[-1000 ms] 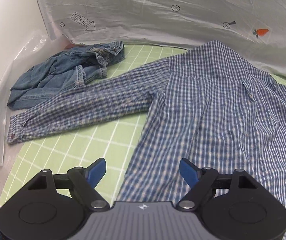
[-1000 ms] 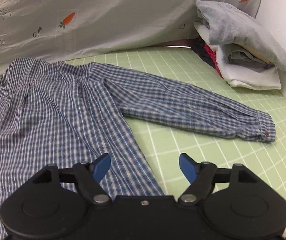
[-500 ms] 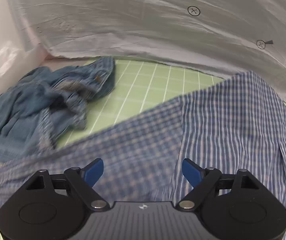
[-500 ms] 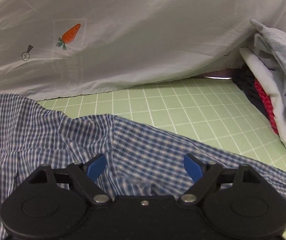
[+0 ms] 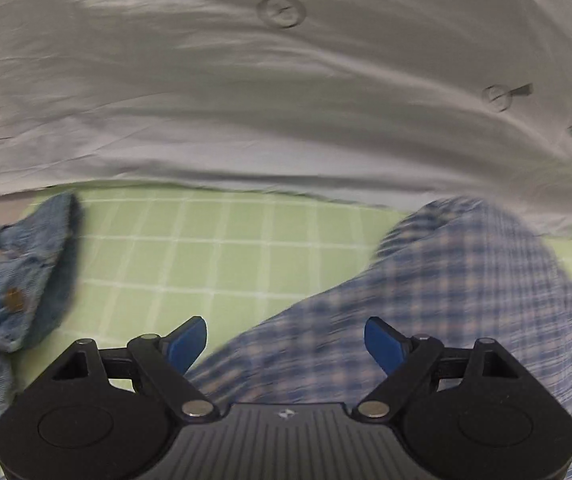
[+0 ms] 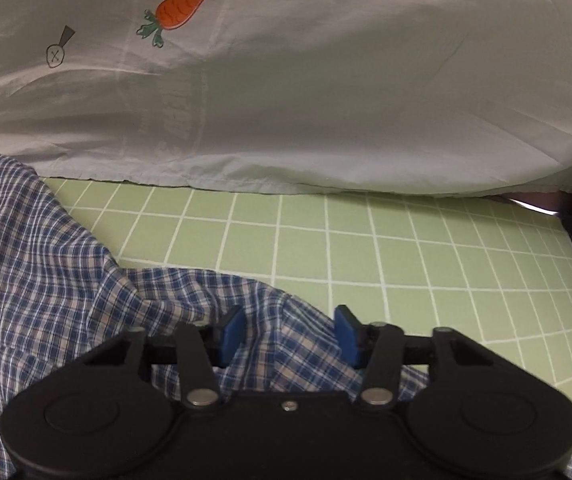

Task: Fold clothes
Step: 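Pinch the shirt hem with both grippers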

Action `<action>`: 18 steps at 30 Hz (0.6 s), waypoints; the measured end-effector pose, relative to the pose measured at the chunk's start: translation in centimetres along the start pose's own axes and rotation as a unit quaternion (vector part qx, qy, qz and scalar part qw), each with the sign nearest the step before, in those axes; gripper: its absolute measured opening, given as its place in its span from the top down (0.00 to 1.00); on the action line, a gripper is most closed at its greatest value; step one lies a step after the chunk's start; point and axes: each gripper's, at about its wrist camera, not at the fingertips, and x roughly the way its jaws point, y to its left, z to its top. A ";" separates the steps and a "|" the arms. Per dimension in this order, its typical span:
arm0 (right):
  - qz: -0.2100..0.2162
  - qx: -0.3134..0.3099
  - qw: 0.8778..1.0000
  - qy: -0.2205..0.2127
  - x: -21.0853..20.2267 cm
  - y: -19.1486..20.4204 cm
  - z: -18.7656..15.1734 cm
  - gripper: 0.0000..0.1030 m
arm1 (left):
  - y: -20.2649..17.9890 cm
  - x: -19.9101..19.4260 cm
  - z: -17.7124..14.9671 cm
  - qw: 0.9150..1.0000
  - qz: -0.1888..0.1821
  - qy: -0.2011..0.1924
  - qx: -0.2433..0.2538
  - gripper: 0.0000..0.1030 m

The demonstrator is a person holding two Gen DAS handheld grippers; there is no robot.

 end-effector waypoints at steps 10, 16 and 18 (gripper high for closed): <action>0.028 0.020 0.999 -0.011 -1.6 -1.1 -0.7 0.98 | -3.8 0.5 0.8 0.998 -0.053 0.006 0.045 1.00; 0.023 0.047 0.997 -0.049 -7.1 -1.8 -1.6 0.98 | -3.9 -4.9 -0.7 0.998 -0.054 -0.025 0.036 1.00; 0.025 0.053 0.997 -0.054 -8.9 -2.0 -2.5 0.98 | -3.8 -5.9 -1.4 0.998 -0.039 -0.028 0.046 1.00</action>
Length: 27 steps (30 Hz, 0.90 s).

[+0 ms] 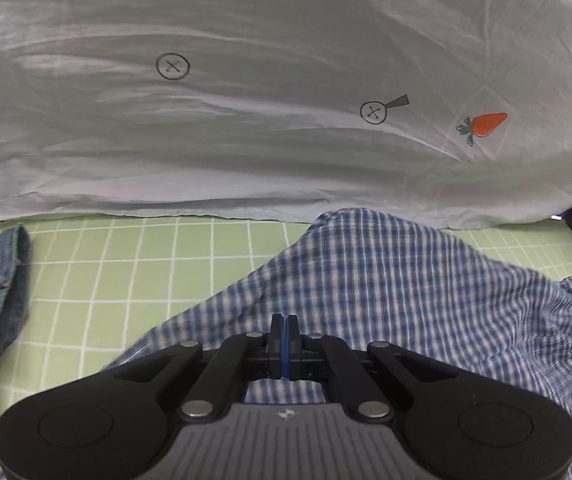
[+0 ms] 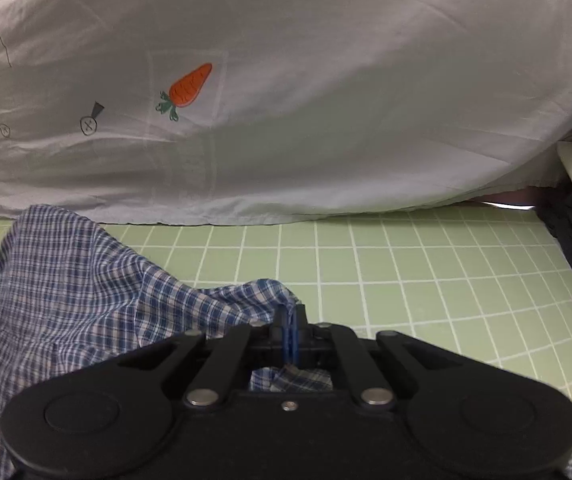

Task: Fold clothes
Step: 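Pinch the shirt hem with both grippers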

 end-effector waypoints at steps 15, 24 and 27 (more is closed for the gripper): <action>-0.018 0.025 0.999 0.031 0.2 -0.9 -1.6 0.98 | 1.4 6.5 2.0 0.996 0.047 0.050 0.051 0.33; -0.026 0.031 0.999 0.027 -1.0 -0.9 -2.3 0.98 | 1.8 3.6 0.4 0.999 -0.016 0.035 -0.001 0.99; -0.029 0.044 0.998 0.027 -3.0 -0.8 -3.3 0.98 | 1.5 -0.2 -1.6 0.999 -0.018 0.027 -0.008 0.99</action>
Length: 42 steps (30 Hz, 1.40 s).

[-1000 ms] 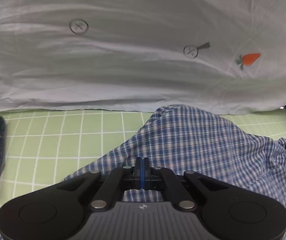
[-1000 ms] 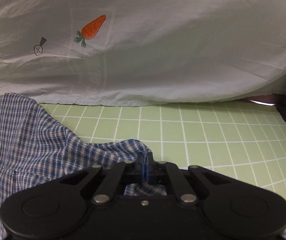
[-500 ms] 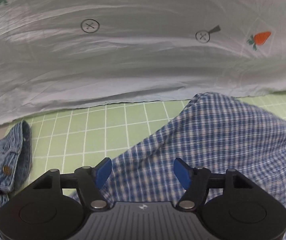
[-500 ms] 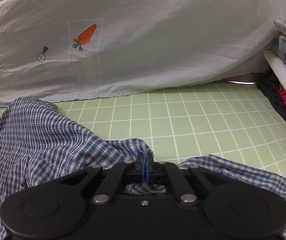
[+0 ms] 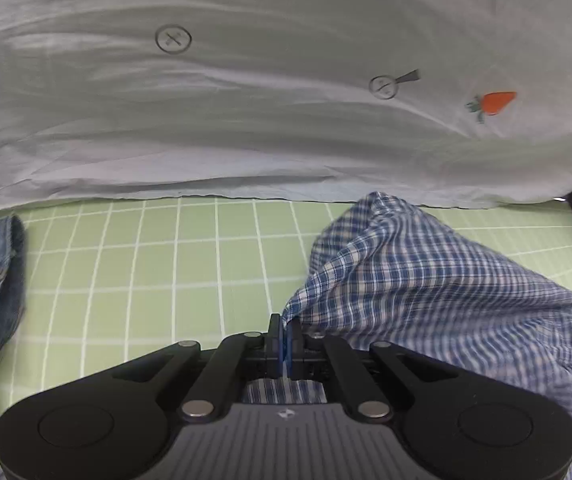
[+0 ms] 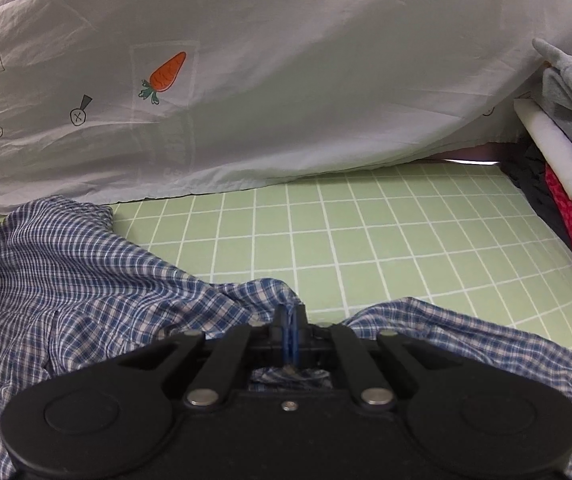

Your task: Fold clothes

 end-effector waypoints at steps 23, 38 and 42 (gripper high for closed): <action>0.005 0.068 0.998 0.007 -2.9 1.6 -1.8 0.35 | 0.4 -6.2 -5.7 0.992 -0.004 -0.013 -0.129 0.45; 0.167 0.128 0.973 0.093 6.5 8.1 -0.2 0.20 | -2.5 1.3 -2.9 0.987 -0.076 0.040 -0.136 0.27; 0.209 0.141 0.961 0.117 8.3 9.2 0.1 0.33 | -2.8 3.2 -1.9 0.984 -0.106 0.052 -0.135 0.51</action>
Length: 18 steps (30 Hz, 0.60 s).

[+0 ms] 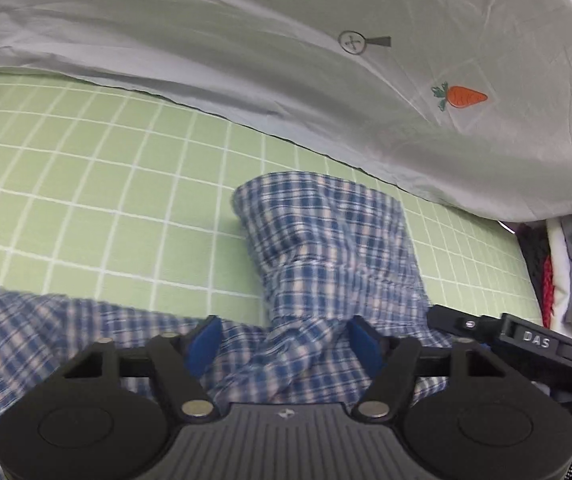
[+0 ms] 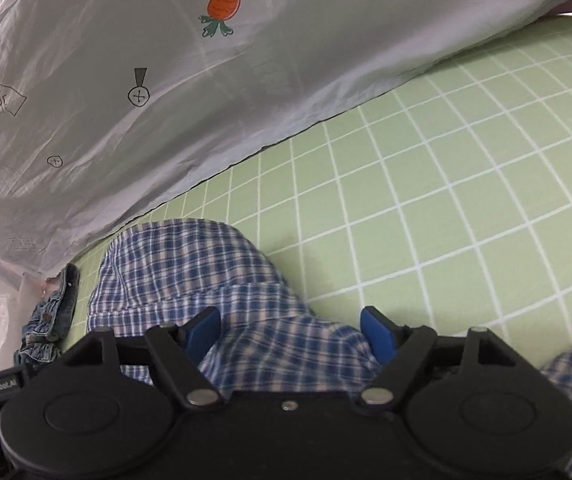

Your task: Fold clothes

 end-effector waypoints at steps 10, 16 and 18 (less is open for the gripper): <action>0.037 -0.045 0.997 -0.051 0.2 1.9 4.2 0.95 | -2.4 1.2 6.3 0.996 -0.016 -0.068 0.049 0.94; -0.008 -0.167 0.972 -0.164 -0.8 6.9 9.1 0.95 | -4.7 3.4 12.0 0.983 0.026 -0.127 0.133 0.94; -0.054 -0.220 0.957 -0.180 0.9 8.5 9.4 0.95 | -4.6 5.4 12.7 0.981 0.043 -0.123 0.142 0.95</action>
